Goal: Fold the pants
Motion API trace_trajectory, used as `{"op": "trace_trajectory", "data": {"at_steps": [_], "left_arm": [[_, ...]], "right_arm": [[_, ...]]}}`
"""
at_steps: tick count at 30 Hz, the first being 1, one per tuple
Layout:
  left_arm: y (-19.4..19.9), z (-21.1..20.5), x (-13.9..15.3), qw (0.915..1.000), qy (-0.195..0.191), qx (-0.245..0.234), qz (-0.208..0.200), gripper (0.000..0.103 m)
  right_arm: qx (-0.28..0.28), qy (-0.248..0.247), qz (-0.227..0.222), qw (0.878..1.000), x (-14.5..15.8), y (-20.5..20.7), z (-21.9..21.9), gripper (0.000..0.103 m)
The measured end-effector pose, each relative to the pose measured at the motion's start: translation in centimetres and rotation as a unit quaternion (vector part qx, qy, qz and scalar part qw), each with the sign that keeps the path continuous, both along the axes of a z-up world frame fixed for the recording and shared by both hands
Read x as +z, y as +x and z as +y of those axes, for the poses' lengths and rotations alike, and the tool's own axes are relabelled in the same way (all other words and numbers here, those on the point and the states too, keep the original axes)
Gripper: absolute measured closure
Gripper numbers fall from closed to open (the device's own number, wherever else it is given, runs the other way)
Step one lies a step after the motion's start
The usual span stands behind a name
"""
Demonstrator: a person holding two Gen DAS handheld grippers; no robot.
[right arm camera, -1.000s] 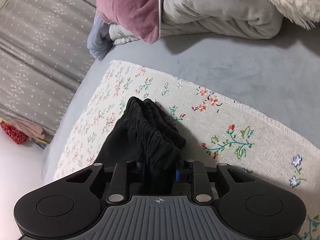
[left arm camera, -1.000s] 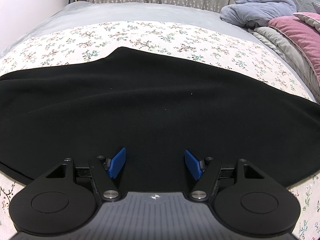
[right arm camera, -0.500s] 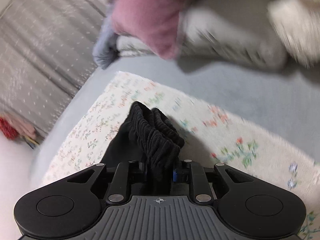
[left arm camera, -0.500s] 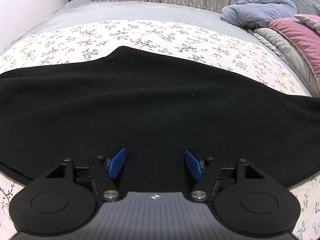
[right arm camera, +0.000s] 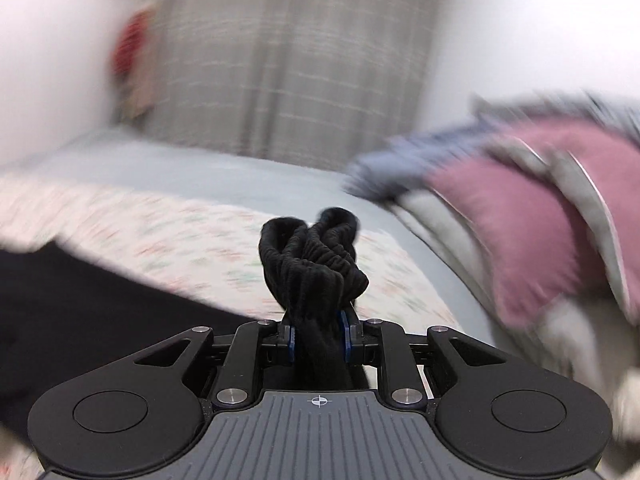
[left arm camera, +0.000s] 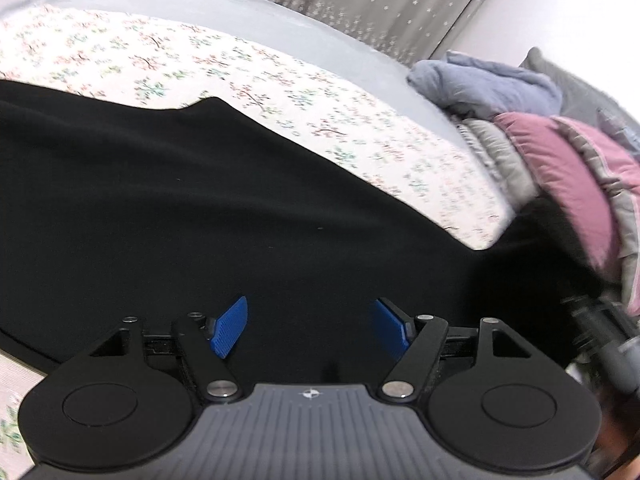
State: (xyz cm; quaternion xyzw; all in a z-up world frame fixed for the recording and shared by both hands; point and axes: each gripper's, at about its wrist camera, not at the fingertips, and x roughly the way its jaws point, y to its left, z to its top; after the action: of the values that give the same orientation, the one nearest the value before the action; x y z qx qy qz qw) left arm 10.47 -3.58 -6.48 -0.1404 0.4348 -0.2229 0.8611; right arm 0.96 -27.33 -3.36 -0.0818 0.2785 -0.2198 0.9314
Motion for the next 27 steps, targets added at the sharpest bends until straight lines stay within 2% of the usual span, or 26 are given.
{"op": "trace_trajectory", "data": {"at_steps": [2,4,8,11,15,17,22,27], "left_arm": [[0.2,0.2,-0.1,0.9999,-0.014,0.003,0.008,0.026],[0.5,0.5,-0.4,0.9995,-0.024,0.008,0.017,0.025],[1.0,0.7,-1.4,0.9980,-0.040,0.013,0.047,0.025],[1.1,0.7,-1.7,0.9960,-0.059,0.013,0.065,0.025],[1.3,0.8,-1.8,0.9935,-0.081,0.019,0.077,0.025],[1.3,1.0,-1.8,0.9928,-0.088,0.022,0.079,0.025],[1.2,0.7,-1.7,0.9923,-0.098,0.013,0.075,0.025],[1.1,0.8,-1.9,0.9894,-0.120,0.002,0.081,0.025]], "right_arm": [[0.047,-0.036,0.025,0.998,-1.1,1.2,3.6,0.084],[0.092,-0.080,0.060,0.991,-2.9,2.1,7.1,0.084],[0.166,-0.151,0.131,0.966,-7.5,2.9,12.8,0.082],[0.192,-0.176,0.147,0.954,-9.6,2.4,14.7,0.079],[0.202,-0.181,0.142,0.952,-9.9,1.9,14.6,0.073],[0.204,-0.180,0.137,0.952,-9.8,1.8,14.3,0.059],[0.216,-0.124,0.120,0.961,-8.2,1.6,12.8,0.037],[0.246,-0.079,0.122,0.958,-7.8,2.2,11.2,0.032]]}}
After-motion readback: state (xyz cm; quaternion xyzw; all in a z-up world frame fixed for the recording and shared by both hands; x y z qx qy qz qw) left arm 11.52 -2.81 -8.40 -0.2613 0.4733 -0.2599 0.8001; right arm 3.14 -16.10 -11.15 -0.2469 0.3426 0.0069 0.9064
